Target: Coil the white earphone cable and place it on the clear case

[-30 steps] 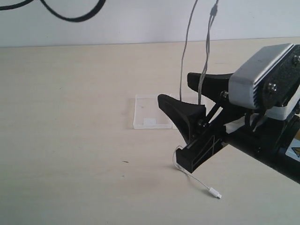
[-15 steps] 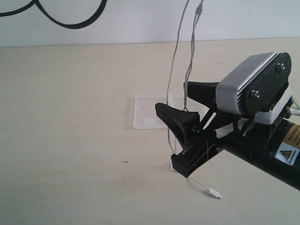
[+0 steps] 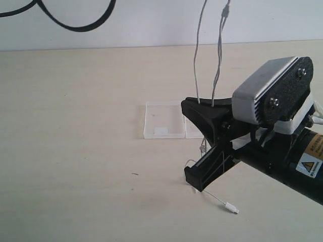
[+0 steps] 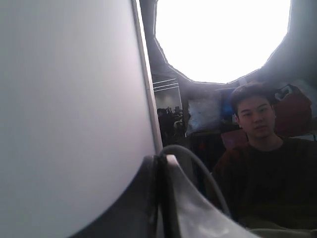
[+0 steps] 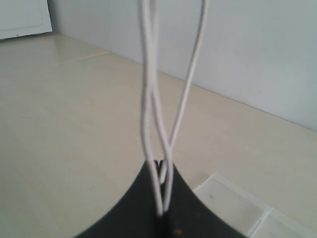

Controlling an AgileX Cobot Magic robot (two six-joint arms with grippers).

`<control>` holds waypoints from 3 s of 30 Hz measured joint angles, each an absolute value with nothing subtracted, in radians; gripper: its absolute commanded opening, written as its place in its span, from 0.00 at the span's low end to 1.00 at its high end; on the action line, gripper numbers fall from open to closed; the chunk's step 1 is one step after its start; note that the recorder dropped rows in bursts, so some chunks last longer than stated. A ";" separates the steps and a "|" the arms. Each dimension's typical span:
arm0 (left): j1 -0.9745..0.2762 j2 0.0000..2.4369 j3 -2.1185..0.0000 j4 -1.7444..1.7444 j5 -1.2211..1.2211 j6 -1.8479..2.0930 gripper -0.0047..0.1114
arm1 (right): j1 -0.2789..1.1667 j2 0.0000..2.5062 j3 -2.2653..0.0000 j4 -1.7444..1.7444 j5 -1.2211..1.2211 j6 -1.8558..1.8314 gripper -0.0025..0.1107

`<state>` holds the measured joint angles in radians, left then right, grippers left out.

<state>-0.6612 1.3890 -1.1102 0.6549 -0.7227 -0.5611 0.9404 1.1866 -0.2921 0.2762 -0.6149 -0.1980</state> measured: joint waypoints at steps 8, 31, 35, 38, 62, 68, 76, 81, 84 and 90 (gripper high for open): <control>-0.625 1.389 -1.110 0.655 -0.603 -0.572 0.04 | 0.940 1.187 -0.292 0.301 -0.573 -0.228 0.02; -0.415 1.374 -0.930 0.653 -0.534 -0.650 0.04 | 0.940 1.113 -0.457 0.324 -0.192 -0.268 0.02; -0.373 1.374 -0.921 0.659 -0.511 -0.672 0.04 | 0.940 1.113 -0.513 0.326 -0.096 -0.276 0.02; -0.338 1.374 -0.914 0.682 -0.487 -0.697 0.04 | 0.940 1.110 -0.535 0.326 -0.046 -0.276 0.02; -0.244 1.374 -0.797 0.830 -0.475 -0.737 0.47 | 0.794 1.110 -0.795 0.154 0.364 -0.203 0.02; -0.242 1.374 -0.797 0.830 -0.464 -0.737 0.54 | 0.794 1.110 -0.850 -0.115 0.526 0.020 0.02; -0.240 1.343 -0.796 0.844 -0.462 -0.737 0.53 | 0.793 1.122 -0.943 -0.253 0.698 0.097 0.02; -0.240 1.313 -0.757 0.873 -0.544 -0.734 0.44 | 0.793 1.146 -1.009 -0.301 0.765 0.116 0.02; -0.240 1.298 -0.710 0.873 -0.624 -0.727 0.46 | 0.793 1.149 -1.034 -0.308 0.771 0.136 0.02; -0.240 1.295 -0.606 0.850 -0.761 -0.710 0.55 | 0.793 1.155 -1.038 -0.308 0.754 0.195 0.02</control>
